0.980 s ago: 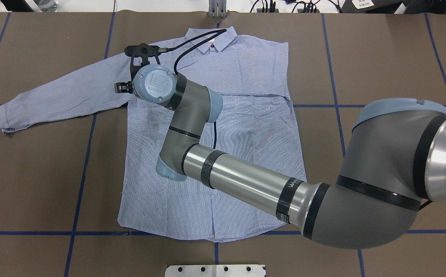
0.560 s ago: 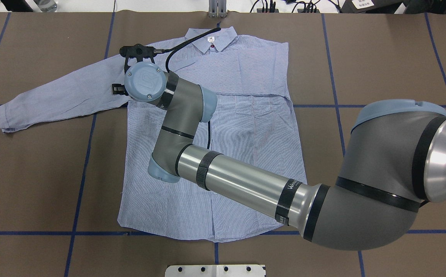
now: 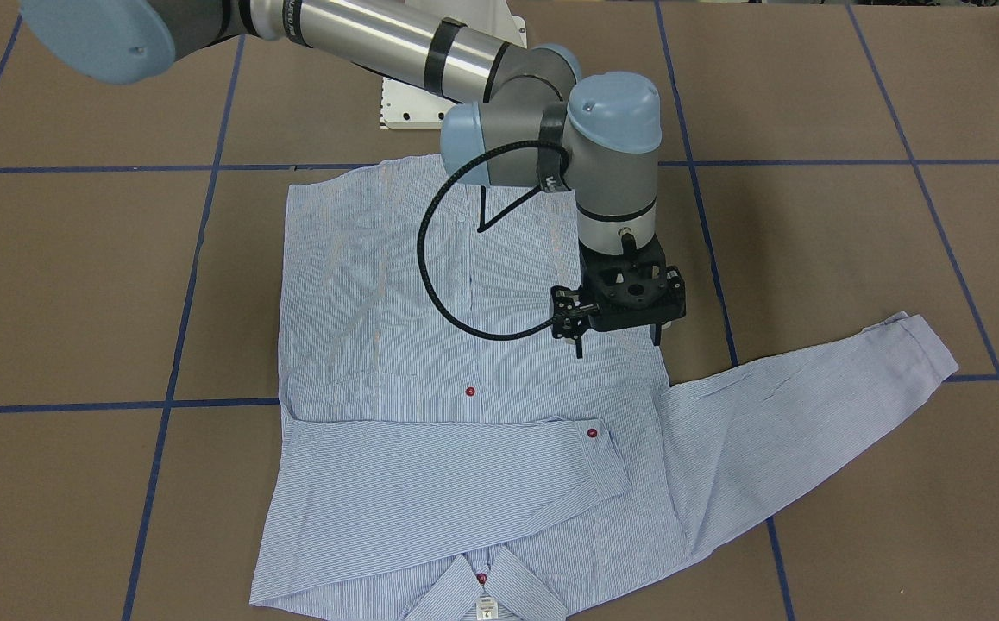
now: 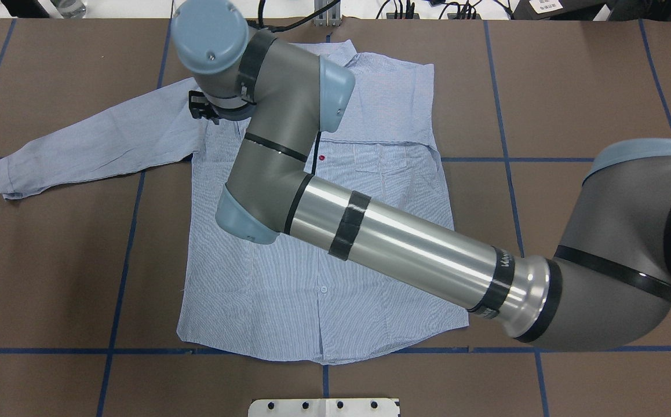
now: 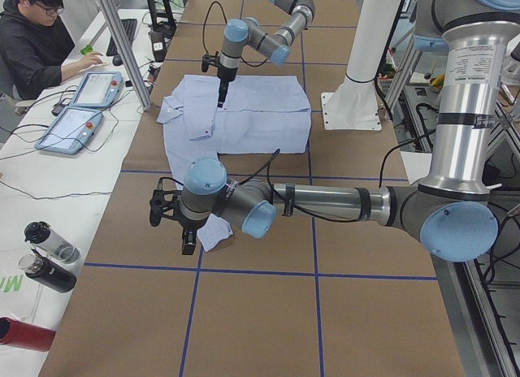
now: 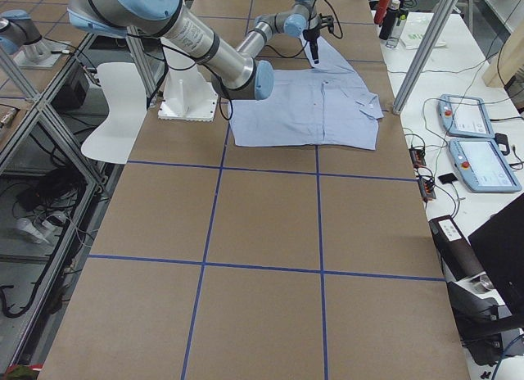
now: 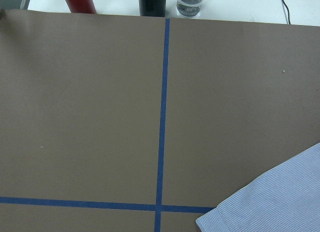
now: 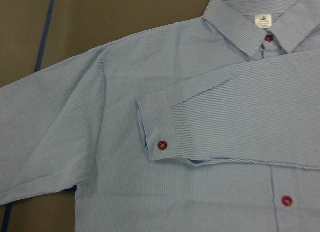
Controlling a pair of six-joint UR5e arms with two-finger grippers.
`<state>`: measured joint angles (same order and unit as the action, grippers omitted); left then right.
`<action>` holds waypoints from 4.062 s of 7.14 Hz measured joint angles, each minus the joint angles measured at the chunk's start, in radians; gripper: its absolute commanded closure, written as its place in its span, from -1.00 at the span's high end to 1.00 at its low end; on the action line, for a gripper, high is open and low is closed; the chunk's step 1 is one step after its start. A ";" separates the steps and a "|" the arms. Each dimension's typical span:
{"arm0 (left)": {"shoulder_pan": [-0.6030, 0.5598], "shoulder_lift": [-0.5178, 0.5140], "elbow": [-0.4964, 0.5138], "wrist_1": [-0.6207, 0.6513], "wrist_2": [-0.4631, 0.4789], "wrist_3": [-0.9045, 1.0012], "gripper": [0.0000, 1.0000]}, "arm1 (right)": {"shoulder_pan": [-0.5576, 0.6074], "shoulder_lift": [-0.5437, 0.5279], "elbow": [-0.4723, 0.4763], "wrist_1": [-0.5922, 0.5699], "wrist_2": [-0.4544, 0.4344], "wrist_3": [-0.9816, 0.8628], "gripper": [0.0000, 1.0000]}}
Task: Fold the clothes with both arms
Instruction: 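Release the cuff and raise the right gripper back toward its side, then grasp the cuff of the other sleeve with the left gripper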
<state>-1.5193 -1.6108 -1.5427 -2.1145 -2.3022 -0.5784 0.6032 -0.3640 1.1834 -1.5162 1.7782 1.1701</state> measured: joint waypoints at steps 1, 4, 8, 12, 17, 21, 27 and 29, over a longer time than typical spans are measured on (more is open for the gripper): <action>0.056 0.027 0.000 -0.091 0.042 -0.131 0.99 | 0.041 -0.097 0.155 -0.086 0.048 -0.005 1.00; 0.280 0.078 0.000 -0.306 0.222 -0.512 0.88 | 0.151 -0.329 0.469 -0.312 0.093 -0.221 1.00; 0.451 0.086 0.043 -0.356 0.389 -0.626 0.57 | 0.315 -0.451 0.519 -0.390 0.272 -0.514 1.00; 0.474 0.081 0.143 -0.449 0.418 -0.626 0.33 | 0.315 -0.469 0.525 -0.374 0.275 -0.521 1.00; 0.511 0.080 0.162 -0.455 0.430 -0.629 0.17 | 0.311 -0.476 0.521 -0.339 0.274 -0.513 1.00; 0.517 0.079 0.160 -0.455 0.429 -0.630 0.11 | 0.310 -0.477 0.522 -0.335 0.273 -0.512 1.00; 0.536 0.079 0.145 -0.456 0.427 -0.629 -1.00 | 0.310 -0.483 0.522 -0.335 0.273 -0.514 1.00; 0.534 0.085 0.092 -0.451 0.416 -0.625 -1.00 | 0.311 -0.485 0.522 -0.335 0.274 -0.517 1.00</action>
<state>-0.9858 -1.5259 -1.4512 -2.5658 -1.8862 -1.2037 0.9141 -0.8485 1.7051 -1.8514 2.0526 0.6528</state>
